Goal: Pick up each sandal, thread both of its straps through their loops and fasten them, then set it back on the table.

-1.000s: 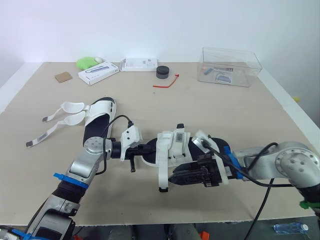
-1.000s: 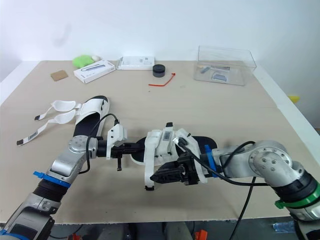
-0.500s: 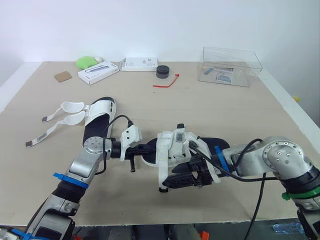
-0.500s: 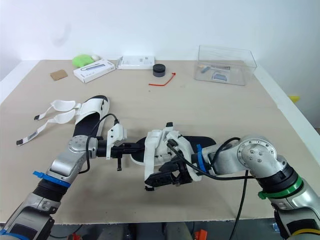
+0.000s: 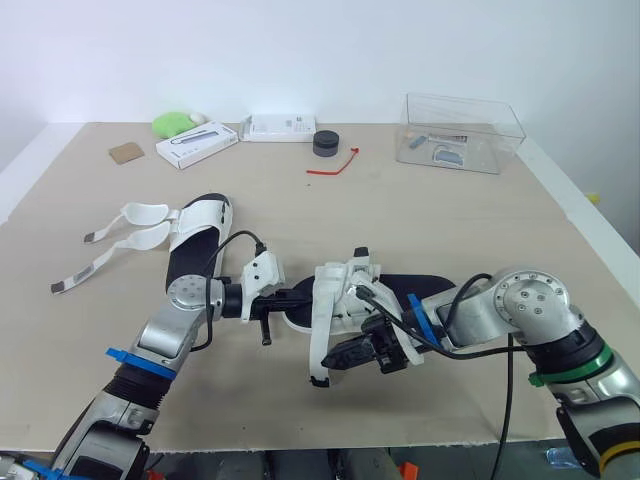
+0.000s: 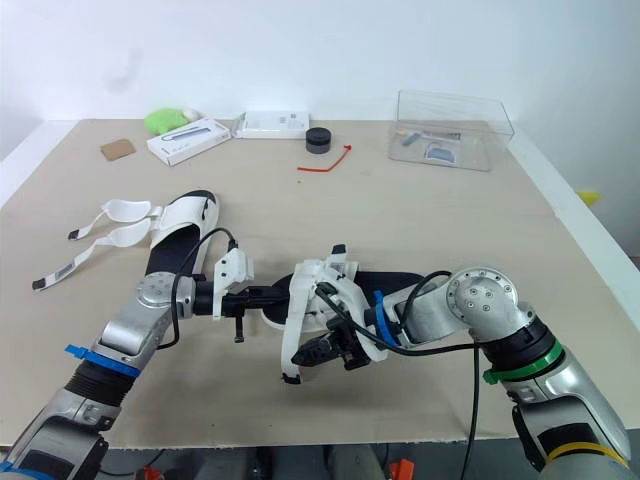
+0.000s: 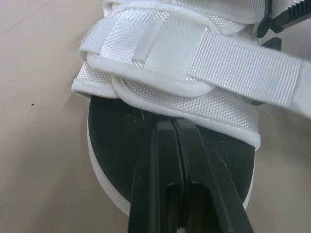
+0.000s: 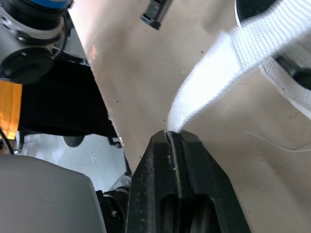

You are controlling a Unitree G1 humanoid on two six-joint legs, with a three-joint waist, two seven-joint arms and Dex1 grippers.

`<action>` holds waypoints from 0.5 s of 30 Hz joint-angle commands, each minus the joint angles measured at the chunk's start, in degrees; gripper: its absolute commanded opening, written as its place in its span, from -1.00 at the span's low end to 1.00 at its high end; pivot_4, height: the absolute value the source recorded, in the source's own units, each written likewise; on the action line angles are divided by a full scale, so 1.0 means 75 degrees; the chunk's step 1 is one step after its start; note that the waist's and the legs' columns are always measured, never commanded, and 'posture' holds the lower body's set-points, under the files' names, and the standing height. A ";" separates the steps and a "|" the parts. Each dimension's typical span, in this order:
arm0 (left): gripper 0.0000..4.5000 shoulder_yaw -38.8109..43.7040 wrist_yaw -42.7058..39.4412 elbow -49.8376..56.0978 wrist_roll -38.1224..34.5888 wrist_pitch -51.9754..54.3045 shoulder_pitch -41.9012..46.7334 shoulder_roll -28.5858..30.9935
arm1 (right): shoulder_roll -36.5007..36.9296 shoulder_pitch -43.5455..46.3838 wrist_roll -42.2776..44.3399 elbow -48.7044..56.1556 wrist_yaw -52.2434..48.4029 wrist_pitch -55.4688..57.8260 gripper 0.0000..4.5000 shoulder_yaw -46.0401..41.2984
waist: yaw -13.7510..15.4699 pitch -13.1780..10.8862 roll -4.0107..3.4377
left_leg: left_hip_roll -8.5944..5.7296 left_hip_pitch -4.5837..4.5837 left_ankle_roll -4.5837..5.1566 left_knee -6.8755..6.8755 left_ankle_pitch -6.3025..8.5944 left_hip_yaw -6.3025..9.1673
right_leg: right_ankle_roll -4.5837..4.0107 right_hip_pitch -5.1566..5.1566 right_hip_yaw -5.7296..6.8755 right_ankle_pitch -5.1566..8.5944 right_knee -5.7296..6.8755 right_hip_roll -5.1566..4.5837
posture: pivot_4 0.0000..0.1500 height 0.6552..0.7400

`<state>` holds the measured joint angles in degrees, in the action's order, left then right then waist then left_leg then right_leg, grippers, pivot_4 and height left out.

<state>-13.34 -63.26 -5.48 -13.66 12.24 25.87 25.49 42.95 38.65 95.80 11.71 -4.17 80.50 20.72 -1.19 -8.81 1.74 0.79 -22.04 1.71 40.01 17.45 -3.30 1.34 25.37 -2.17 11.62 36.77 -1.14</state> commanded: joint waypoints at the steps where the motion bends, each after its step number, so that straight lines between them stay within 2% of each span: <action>1: -1.00 -0.0027 0.0012 0.0150 0.0030 0.0045 -0.0155 0.0064 | -0.0168 0.0083 -0.0105 -0.0073 0.0070 0.0058 -0.98 -0.0209 | -0.0001 0.0000 0.0000 | 0.0000 -0.0001 0.0000 0.0000 0.0000 0.0002 | 0.0000 0.0000 0.0002 0.0000 0.0000 0.0000 | 1.00 1.00; 9: -1.00 -0.0017 0.0038 0.0213 0.0024 0.0061 -0.0213 0.0086 | -0.0059 0.0276 -0.0270 -0.0111 -0.0208 0.0211 -0.98 -0.0713 | -0.0002 0.0000 0.0000 | 0.0000 -0.0006 0.0001 0.0000 0.0000 0.0015 | -0.0001 0.0000 0.0015 0.0000 0.0000 0.0000 | 1.00 1.00; 13: -1.00 -0.0056 0.0059 0.0132 0.0086 -0.0014 -0.0198 0.0037 | 0.0007 0.1688 0.0045 -0.1191 -0.0402 0.0429 -0.98 -0.1158 | -0.0026 -0.0005 -0.0010 | -0.0001 -0.0008 0.0000 0.0002 0.0000 0.0009 | -0.0007 0.0007 0.0013 -0.0007 0.0001 0.0000 | 1.00 1.00; 15: -1.00 -0.0077 0.0067 0.0082 0.0108 -0.0047 -0.0170 -0.0011 | -0.0105 0.2106 -0.0381 -0.1636 -0.0613 0.0582 -0.98 -0.1194 | -0.0017 -0.0003 -0.0008 | -0.0001 -0.0008 0.0003 0.0004 -0.0003 0.0023 | -0.0010 0.0003 0.0028 -0.0008 0.0002 0.0000 | 1.00 1.00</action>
<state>-13.06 -62.76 -4.58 -13.50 12.18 25.11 25.49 42.48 53.14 93.97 1.31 -7.15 83.91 13.14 -1.32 -8.83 1.68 0.78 -22.11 1.74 40.04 17.43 -3.06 1.25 25.37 -1.91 11.57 36.78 -1.13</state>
